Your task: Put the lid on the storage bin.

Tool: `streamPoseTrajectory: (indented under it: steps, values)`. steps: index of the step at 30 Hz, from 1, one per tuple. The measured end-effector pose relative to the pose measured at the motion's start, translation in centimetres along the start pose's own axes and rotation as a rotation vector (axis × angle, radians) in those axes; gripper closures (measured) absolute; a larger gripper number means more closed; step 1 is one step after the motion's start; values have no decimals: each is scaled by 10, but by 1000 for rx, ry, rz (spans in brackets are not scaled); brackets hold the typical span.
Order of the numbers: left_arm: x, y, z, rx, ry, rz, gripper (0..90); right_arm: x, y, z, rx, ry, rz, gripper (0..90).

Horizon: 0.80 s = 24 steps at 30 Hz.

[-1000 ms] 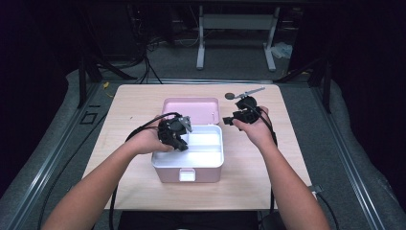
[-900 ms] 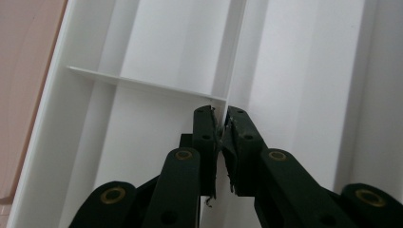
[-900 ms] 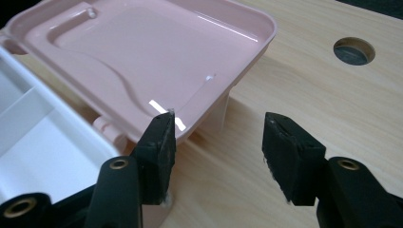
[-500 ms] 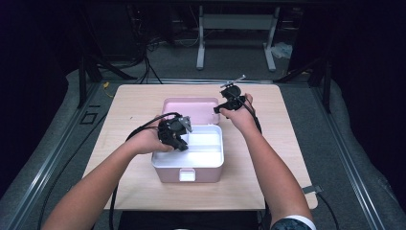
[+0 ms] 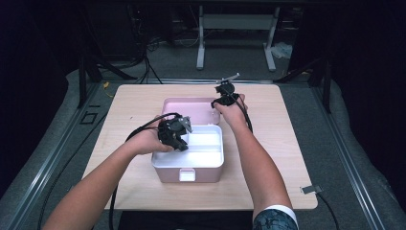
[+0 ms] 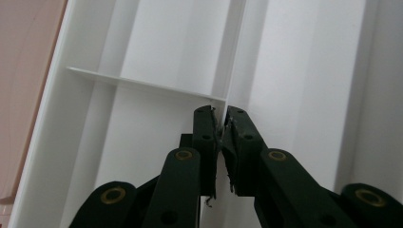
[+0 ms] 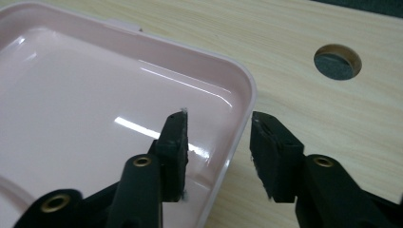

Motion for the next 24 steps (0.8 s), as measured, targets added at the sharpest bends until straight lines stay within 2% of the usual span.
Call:
streamPoseTrajectory:
  steps: [1, 3, 4, 7, 10, 13, 17, 24]
  values:
    - [0, 0, 0, 0, -1, -1, 830, 1, -1, 0, -6, -14, -10, 632]
    - [0, 0, 0, 1, -2, -3, 830, 2, -3, 1, -6, -5, 39, 672]
    - [0, 0, 0, 0, -3, -4, 830, 3, -4, 1, -7, -4, 47, 685]
    - [0, 0, 0, -1, -1, -4, 830, 3, -5, 2, -9, 0, 49, 722]
    - [0, 0, 0, -1, -2, -4, 830, 4, -6, 3, -18, -1, 71, 727]
    - [0, 0, 0, -3, -1, -3, 829, 2, -7, 3, -19, -11, 67, 753]
    - [0, 0, 0, -6, -4, -1, 830, 0, -8, 3, -24, 8, 97, 755]
    - [0, 0, -1, -6, -4, -1, 830, -1, -9, 4, -28, 3, 104, 762]
Point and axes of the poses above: each handheld gripper's, and its own axes: y roughly backward along the jaws, z roughly out of its underside, x roughly to its right, the point moved 3 cm from there along -y, roughly forward along the jaws, and after that the axes turned 13 degrees about x, right-handed, at the moved point
